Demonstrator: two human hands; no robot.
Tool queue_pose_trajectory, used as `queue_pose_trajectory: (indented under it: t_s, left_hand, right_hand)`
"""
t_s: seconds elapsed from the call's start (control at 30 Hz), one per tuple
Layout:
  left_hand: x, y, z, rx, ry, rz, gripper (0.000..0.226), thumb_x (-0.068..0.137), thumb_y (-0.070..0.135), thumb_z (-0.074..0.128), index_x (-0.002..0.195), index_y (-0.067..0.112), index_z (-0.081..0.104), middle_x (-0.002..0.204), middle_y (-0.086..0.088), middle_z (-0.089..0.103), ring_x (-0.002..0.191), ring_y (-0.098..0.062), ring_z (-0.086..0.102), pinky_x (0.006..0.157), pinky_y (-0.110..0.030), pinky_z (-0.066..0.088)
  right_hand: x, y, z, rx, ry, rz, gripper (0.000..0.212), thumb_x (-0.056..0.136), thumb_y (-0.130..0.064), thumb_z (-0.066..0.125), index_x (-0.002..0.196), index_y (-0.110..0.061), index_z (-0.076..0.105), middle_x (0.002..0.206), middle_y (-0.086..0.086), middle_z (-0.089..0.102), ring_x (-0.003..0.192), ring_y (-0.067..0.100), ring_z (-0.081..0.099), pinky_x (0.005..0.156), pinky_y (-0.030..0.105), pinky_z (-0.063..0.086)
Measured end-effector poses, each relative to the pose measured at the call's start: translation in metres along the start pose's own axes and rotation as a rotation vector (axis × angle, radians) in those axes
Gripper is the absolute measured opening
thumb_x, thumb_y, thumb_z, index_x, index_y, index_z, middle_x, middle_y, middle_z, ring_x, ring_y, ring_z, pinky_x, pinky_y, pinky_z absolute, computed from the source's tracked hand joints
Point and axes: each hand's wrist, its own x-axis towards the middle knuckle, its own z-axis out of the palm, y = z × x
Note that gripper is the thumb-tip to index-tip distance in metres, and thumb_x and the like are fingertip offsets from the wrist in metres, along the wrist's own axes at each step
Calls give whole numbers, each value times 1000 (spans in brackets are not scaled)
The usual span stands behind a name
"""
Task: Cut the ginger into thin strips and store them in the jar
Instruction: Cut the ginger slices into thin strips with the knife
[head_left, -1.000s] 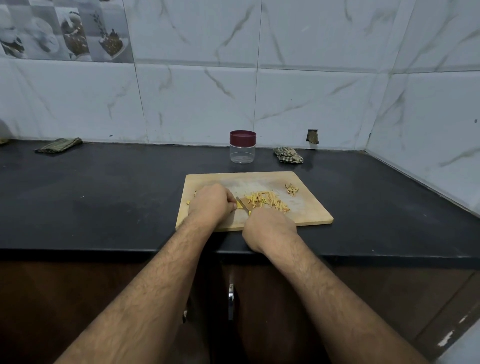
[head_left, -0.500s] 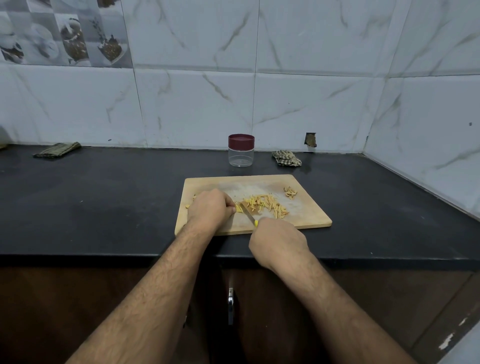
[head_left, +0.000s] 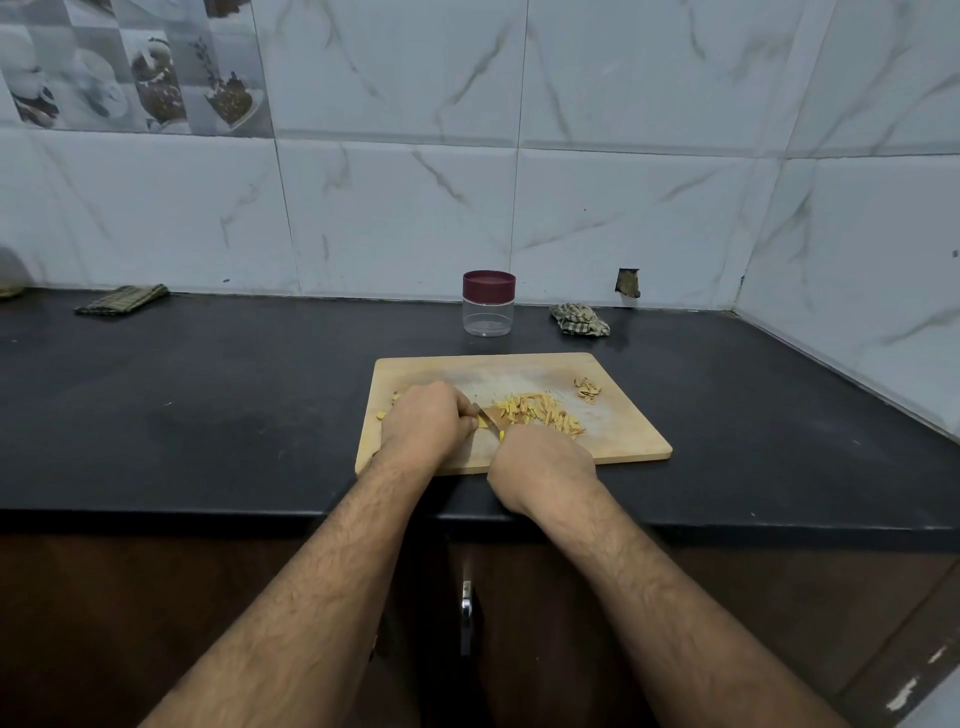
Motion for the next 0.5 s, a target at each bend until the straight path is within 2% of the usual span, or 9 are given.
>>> queue_pose_trajectory:
  t_s: [0.17,0.3,0.5]
  left_hand:
    - [-1,1,-1,6,-10,-19,15,90,34,67,102,35,76,109,13,72,104,-16,63,85,-35,55]
    - [-1,2,-1,6,-2,-20,14,91,33,66,101,34,77,107,12,72,103,-15,63,83,-35,55]
    - [-2,3,0,-7,16,-41,13,91,32,67,100,34,77,106,13,72,102,-14,62,81,-34,55]
  right_hand:
    - [-3,0,-2,-27,-17,-6,30,94,-11,51,123,-13,60,120,6,62,97,24,56,78,34,47]
    - [-18,13,4,-33,-51,22,29,92,-11,53,120,-16,59,109,5,60,86,23,53,67,33,44]
    - [-29,20,-1,-9,-28,33,26,94,-13,51,119,-15,60,104,4,59,84,23,54,65,33,43]
